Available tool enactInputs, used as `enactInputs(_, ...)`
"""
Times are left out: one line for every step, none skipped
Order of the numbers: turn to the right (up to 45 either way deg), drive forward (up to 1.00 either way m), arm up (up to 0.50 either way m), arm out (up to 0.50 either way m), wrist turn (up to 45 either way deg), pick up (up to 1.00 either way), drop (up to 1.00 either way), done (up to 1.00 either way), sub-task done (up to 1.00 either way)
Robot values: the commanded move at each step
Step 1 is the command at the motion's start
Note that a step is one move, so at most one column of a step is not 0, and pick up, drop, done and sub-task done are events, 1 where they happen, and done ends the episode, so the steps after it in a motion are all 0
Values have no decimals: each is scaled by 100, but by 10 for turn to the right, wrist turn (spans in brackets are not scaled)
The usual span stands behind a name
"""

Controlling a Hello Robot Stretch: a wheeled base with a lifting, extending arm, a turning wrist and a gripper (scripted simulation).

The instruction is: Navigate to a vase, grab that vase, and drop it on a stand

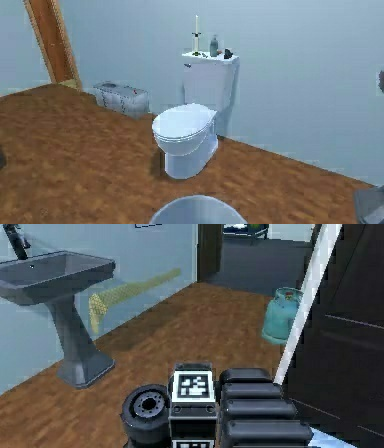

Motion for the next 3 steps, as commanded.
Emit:
enactInputs(0, 65, 0, 0, 0, 0, 0, 0, 0)
enactInputs(-450, 0, 0, 0, 0, 0, 0, 0, 0)
enactInputs(-120, 0, 0, 0, 0, 0, 0, 0, 0)
